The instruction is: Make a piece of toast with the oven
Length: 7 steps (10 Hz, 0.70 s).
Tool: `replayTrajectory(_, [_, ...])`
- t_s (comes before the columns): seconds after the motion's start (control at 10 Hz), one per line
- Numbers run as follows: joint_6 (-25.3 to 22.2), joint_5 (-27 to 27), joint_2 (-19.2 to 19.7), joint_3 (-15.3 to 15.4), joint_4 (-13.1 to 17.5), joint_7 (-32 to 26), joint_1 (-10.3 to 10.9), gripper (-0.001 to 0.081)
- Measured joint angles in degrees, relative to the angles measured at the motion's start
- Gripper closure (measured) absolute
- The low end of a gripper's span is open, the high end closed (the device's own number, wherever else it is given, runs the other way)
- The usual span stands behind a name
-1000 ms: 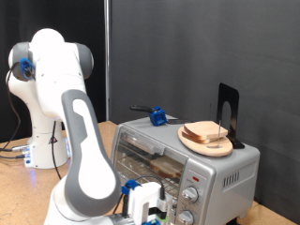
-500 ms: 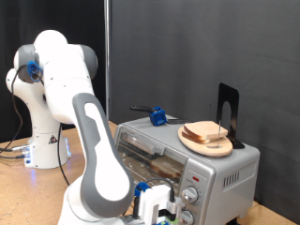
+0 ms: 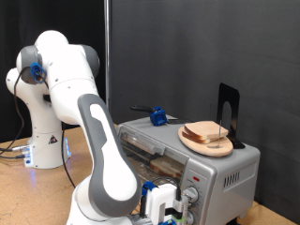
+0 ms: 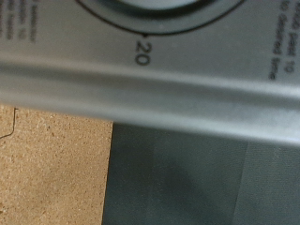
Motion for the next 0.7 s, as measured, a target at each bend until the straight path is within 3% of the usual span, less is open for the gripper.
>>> replayTrajectory(0.2, [-0.4, 0.1, -0.2, 0.0, -0.1, 0.0, 0.0, -0.0002])
replayTrajectory(0.4, [-0.5, 0.1, -0.5, 0.0, -0.7, 0.0, 0.0, 0.0264])
replayTrajectory(0.5, [-1.0, 0.3, -0.8, 0.0, -0.9, 0.0, -0.1, 0.0264])
replayTrajectory(0.6, [-1.5, 0.3, -1.2, 0.0, -1.3, 0.0, -0.2, 0.0399])
replayTrajectory(0.7, [-1.1, 0.5, -1.6, 0.0, -1.9, 0.0, -0.1, 0.0399])
